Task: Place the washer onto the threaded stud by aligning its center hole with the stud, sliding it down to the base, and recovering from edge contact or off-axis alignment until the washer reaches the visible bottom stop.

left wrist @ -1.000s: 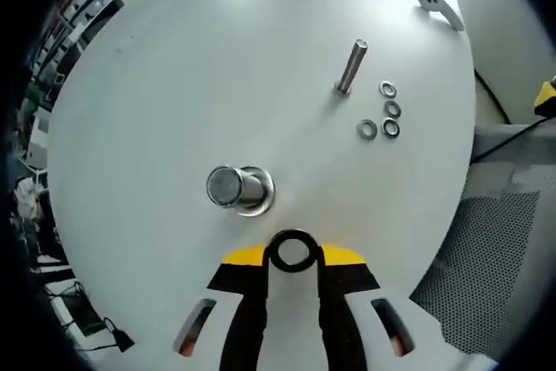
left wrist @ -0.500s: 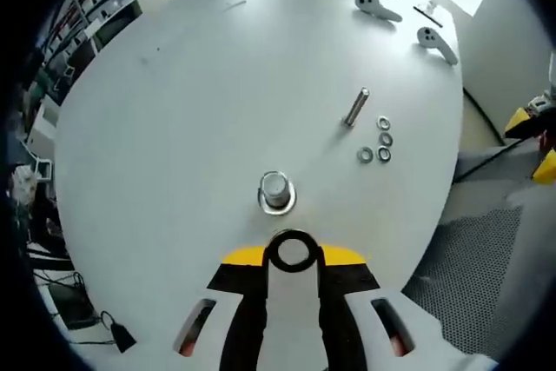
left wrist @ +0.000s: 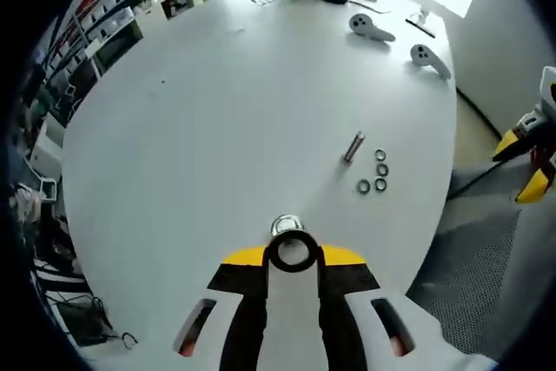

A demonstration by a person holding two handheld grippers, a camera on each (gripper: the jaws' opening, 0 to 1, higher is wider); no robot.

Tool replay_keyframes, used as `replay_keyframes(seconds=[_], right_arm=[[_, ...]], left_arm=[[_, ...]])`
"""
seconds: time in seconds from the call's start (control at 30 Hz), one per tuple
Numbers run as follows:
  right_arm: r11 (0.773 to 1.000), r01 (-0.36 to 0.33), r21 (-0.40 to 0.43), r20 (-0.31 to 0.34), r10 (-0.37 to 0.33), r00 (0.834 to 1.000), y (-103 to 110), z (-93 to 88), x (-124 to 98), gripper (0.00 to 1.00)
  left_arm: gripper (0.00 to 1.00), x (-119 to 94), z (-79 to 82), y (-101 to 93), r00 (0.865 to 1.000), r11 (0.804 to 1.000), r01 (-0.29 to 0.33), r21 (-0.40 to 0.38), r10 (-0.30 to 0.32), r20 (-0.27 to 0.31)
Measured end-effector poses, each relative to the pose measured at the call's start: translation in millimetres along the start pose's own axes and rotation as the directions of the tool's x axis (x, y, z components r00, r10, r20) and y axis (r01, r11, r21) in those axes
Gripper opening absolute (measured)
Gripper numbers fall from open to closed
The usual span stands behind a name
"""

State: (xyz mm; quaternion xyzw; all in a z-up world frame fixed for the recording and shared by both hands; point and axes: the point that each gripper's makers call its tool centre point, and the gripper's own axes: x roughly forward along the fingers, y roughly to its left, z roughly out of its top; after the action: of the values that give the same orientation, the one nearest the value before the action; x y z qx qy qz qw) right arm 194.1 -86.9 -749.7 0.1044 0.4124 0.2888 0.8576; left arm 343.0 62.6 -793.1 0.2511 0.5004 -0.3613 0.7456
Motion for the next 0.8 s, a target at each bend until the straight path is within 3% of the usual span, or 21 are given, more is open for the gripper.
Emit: replay_keyframes(seconds=[0.4, 0.8], right_arm=[[1.000, 0.002, 0.005, 0.003, -0.002, 1.000, -1, 0.3, -1, 0.37], [1.000, 0.001, 0.005, 0.003, -0.001, 1.000, -1, 0.1, 0, 0.37]], left_arm=[[0.19, 12, 9.9, 0.0, 0.999, 0.997, 0.003, 0.073, 0.000, -0.052], [0.19, 32, 3.7, 1.5, 0.991, 0.989, 0.011, 0.146, 0.009, -0.135]])
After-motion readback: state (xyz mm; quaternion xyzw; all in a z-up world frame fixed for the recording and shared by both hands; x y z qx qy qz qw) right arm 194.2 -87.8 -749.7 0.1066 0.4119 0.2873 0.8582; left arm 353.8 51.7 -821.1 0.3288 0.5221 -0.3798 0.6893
